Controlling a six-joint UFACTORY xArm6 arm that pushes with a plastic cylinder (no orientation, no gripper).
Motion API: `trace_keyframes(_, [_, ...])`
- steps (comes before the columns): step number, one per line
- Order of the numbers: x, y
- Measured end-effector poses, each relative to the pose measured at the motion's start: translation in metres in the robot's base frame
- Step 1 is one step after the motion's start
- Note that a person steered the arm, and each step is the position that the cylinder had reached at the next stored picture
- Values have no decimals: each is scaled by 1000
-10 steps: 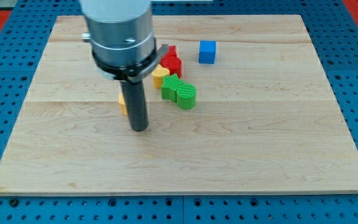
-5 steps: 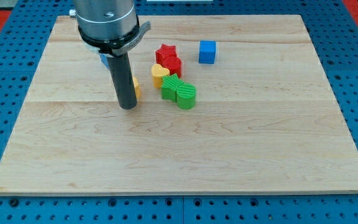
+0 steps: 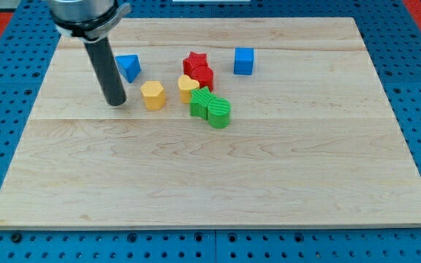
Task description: Push the yellow hexagon towards right
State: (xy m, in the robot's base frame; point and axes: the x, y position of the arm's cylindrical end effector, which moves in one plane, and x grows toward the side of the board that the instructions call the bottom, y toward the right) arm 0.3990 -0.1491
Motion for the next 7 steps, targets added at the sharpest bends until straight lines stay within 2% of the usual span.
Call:
trace_keyframes(6, [-5,45])
trace_keyframes(7, [-5,7])
